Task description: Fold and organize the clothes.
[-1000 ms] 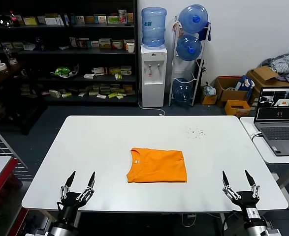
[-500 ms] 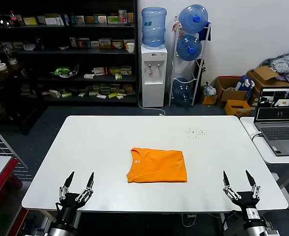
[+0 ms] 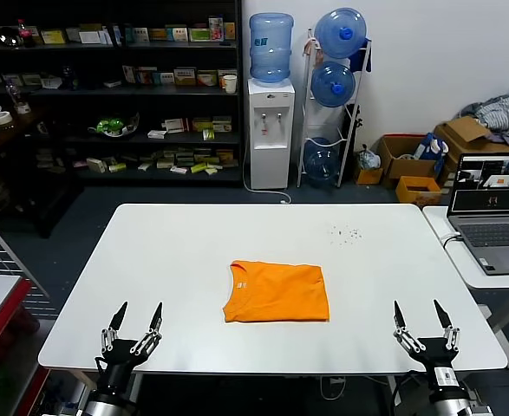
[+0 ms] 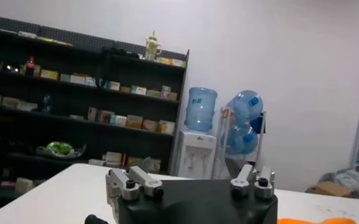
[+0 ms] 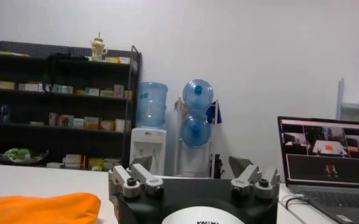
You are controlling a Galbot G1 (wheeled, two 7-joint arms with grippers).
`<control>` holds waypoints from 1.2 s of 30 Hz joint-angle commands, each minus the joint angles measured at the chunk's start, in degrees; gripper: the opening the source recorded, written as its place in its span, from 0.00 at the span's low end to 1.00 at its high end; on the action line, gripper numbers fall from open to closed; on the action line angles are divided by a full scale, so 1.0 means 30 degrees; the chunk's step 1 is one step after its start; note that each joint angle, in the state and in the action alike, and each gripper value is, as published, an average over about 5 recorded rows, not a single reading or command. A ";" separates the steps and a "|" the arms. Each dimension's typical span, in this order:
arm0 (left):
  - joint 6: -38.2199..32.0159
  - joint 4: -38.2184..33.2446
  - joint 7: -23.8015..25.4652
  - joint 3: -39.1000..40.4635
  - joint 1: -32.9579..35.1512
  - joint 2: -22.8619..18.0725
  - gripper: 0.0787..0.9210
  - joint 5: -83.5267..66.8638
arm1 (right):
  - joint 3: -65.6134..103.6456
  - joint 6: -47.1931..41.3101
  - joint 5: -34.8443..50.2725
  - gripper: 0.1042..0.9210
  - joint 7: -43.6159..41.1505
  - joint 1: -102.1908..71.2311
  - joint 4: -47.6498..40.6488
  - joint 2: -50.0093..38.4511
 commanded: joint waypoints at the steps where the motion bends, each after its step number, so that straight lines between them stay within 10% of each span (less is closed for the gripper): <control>1: 0.0013 -0.0041 -0.0006 -0.0062 0.0032 -0.0014 0.88 0.0007 | 0.0086 0.0027 0.0009 0.88 0.0194 0.0136 -0.0126 0.0038; 36: 0.0044 0.0005 -0.0057 0.0116 0.0002 -0.0227 0.88 0.0050 | 0.0006 0.0335 -0.0139 0.88 0.0360 0.0192 -0.0363 0.0129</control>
